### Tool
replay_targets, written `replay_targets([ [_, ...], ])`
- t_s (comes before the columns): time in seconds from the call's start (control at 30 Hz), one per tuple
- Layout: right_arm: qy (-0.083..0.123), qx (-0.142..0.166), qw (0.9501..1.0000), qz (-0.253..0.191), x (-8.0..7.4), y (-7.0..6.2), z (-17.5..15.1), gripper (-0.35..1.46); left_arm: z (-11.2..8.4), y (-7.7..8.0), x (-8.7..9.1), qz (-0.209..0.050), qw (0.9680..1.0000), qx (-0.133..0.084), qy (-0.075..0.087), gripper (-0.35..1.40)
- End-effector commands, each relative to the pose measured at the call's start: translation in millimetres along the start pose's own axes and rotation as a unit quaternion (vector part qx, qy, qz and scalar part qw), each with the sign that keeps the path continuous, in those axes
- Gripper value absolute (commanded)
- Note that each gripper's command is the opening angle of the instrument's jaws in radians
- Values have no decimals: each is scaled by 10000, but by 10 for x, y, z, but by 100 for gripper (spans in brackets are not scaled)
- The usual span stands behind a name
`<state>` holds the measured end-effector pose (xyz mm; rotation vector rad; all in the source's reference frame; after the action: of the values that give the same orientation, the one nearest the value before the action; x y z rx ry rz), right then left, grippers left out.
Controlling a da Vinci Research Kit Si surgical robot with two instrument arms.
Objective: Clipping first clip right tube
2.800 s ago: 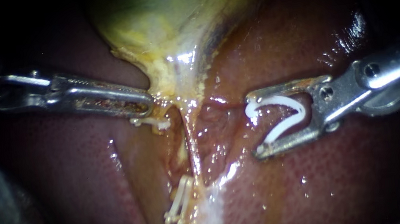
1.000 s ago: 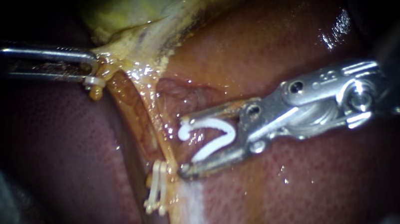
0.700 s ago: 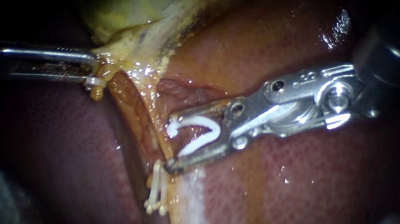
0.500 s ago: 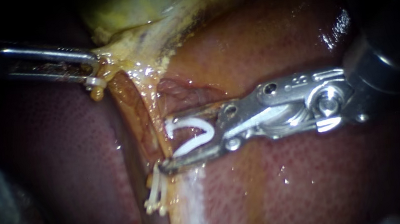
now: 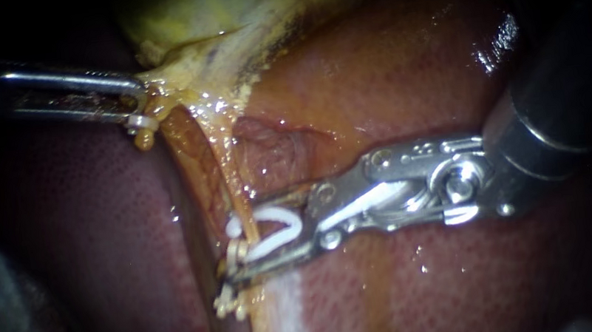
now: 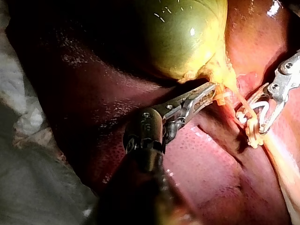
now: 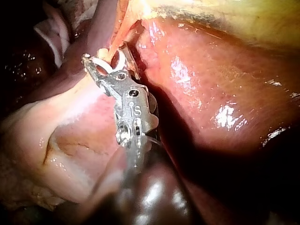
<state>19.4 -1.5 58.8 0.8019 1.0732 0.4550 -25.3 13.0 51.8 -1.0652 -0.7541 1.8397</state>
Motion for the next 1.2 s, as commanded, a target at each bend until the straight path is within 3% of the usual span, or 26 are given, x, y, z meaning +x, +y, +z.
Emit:
replay_targets([
  [0.03,76,42,9999,59,0,0,2,49,0,0,0,0,10000,0,0,-35],
  [0.27,369,207,9988,227,1,2,8,48,0,0,0,0,10000,0,0,-35],
  [0.47,376,256,9987,244,1,0,10,48,0,0,0,1,10000,-1,-1,-35],
  [0.63,432,596,9970,249,3,-16,8,45,0,0,0,1,10000,-1,-1,-35],
  [0.9,561,1029,9930,175,20,-42,8,45,0,0,0,2,10000,-2,-2,-35],
  [1.2,598,1099,9920,174,24,-50,5,44,-1,0,-1,2,10000,-3,-2,-35],
])
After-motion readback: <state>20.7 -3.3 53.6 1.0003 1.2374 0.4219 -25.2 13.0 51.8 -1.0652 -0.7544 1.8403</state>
